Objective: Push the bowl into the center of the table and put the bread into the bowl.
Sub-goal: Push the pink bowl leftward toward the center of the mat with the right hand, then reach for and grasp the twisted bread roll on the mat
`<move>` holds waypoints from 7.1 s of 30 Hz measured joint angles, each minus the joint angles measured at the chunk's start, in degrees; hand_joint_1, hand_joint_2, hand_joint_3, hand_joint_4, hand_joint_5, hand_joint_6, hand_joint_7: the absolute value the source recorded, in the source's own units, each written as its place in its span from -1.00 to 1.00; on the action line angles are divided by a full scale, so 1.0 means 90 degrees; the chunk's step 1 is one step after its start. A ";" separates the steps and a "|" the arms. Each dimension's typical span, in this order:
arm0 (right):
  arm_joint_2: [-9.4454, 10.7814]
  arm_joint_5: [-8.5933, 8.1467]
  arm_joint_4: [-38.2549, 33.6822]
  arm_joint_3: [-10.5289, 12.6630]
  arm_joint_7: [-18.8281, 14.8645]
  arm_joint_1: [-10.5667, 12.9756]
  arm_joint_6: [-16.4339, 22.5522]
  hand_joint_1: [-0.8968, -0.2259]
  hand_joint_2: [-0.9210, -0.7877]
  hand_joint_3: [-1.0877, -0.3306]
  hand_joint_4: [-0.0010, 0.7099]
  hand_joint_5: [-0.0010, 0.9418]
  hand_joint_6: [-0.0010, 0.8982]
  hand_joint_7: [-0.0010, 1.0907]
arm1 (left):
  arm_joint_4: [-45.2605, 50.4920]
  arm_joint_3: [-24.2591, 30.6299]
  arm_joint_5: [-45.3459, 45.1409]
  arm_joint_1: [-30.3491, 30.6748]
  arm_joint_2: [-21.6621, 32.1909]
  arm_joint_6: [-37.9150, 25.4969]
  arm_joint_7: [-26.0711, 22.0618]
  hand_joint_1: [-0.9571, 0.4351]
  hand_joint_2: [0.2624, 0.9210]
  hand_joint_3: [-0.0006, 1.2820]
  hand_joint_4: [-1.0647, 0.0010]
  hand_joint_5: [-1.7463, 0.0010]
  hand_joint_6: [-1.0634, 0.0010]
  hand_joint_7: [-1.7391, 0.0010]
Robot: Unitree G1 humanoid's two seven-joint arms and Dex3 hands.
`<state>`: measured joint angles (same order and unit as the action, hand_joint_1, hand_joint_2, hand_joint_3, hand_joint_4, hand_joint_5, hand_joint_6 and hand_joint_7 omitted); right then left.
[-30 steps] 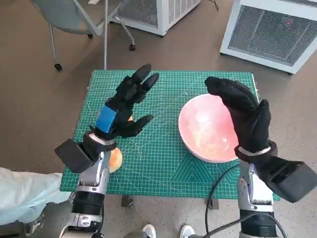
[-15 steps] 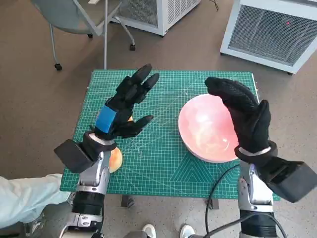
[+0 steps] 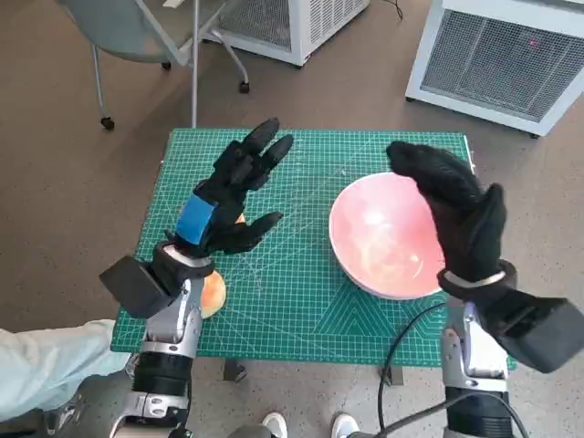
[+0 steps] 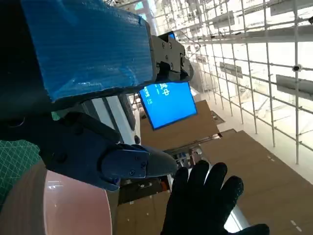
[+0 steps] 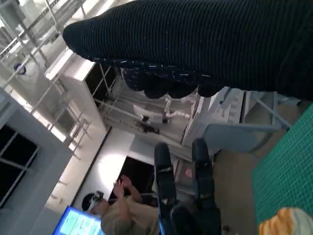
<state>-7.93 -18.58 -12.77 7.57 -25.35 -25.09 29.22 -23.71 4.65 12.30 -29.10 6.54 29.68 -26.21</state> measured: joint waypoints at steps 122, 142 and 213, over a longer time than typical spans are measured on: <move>0.0949 0.0577 -0.6799 0.1771 0.1313 -0.2811 0.0157 0.04 -1.00 -0.27 -0.26 -1.00 -0.40 -0.39 | 0.0795 0.0273 -0.0145 0.0901 0.0476 -0.0011 0.0620 -0.45 1.00 -0.44 0.49 1.00 0.63 0.81; 0.0893 0.0533 -0.5176 0.1252 0.0156 -0.2615 0.2405 -0.13 -1.00 -0.04 -0.24 -0.98 -0.50 -0.28 | 0.0650 0.0281 -0.0058 0.0658 0.0473 -0.0110 0.0604 -0.45 1.00 -0.43 0.50 1.00 0.61 0.82; 0.0621 0.0276 -0.1645 -0.0158 -0.0158 -0.0615 0.1854 -0.25 -1.00 -0.03 -0.47 -1.00 -1.00 -0.03 | 0.2031 -0.1083 -0.5391 -0.0019 0.2559 -0.5375 -0.0186 0.45 0.36 -0.99 0.86 0.99 0.55 0.98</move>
<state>-2.35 -16.09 -27.58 6.15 -26.78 -30.62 45.90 -5.43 -5.10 -36.22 -29.27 29.57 -18.70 -27.88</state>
